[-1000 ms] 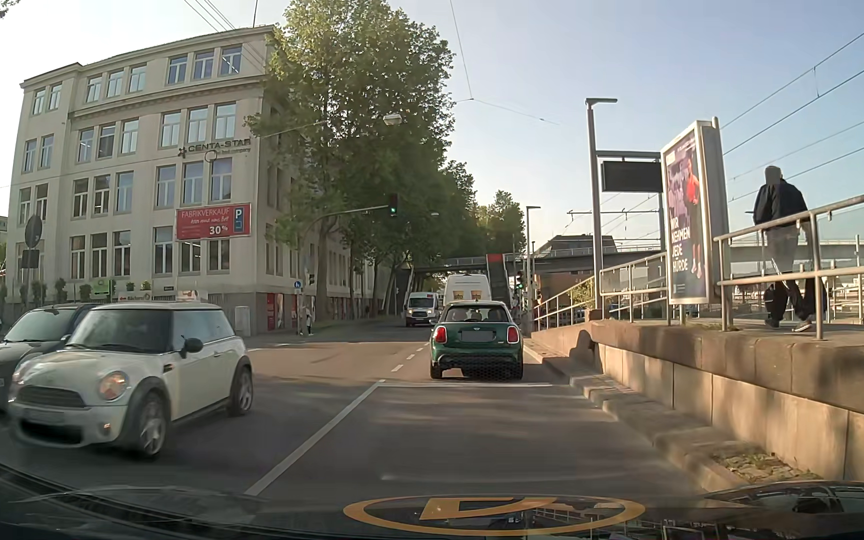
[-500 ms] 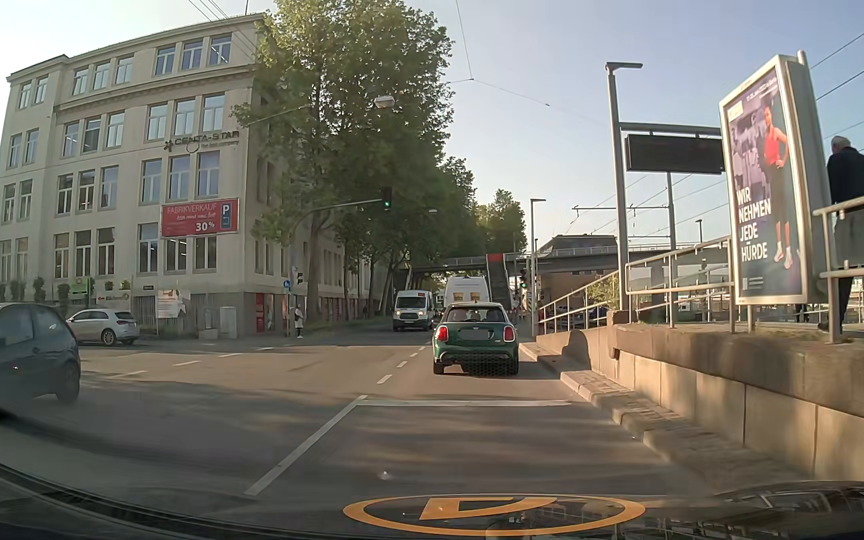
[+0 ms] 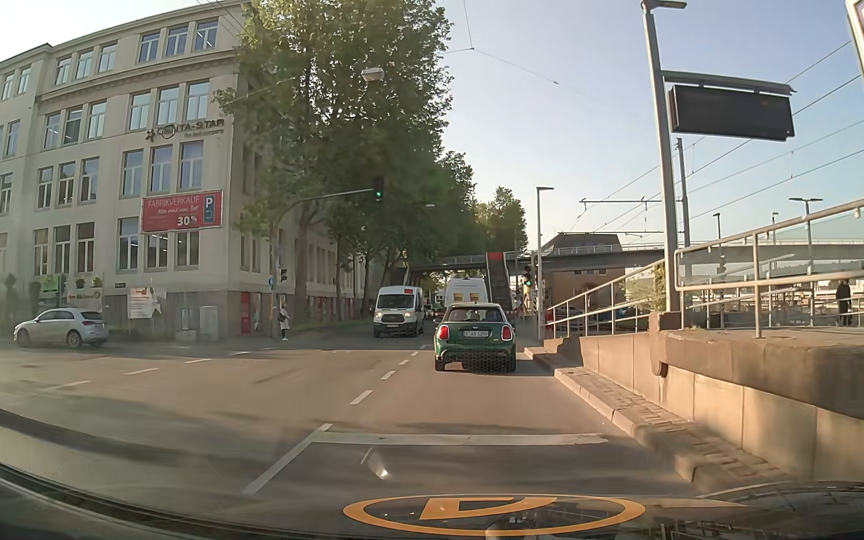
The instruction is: Follow the waypoints while adhering to traffic rules and regulations
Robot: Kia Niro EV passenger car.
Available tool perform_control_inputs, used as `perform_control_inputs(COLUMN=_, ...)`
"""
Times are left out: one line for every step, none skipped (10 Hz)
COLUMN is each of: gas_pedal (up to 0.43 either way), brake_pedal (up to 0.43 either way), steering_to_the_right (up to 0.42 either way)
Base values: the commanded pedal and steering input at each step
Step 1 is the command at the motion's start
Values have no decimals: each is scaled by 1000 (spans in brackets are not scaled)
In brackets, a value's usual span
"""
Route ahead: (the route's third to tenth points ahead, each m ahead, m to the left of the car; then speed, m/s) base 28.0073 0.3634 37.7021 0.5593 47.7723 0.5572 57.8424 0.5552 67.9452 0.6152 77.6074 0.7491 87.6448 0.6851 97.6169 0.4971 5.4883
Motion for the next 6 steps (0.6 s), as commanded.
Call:
perform_control_inputs(gas_pedal=319, brake_pedal=0, steering_to_the_right=1)
perform_control_inputs(gas_pedal=319, brake_pedal=0, steering_to_the_right=0)
perform_control_inputs(gas_pedal=311, brake_pedal=0, steering_to_the_right=1)
perform_control_inputs(gas_pedal=311, brake_pedal=0, steering_to_the_right=0)
perform_control_inputs(gas_pedal=311, brake_pedal=0, steering_to_the_right=1)
perform_control_inputs(gas_pedal=299, brake_pedal=0, steering_to_the_right=1)
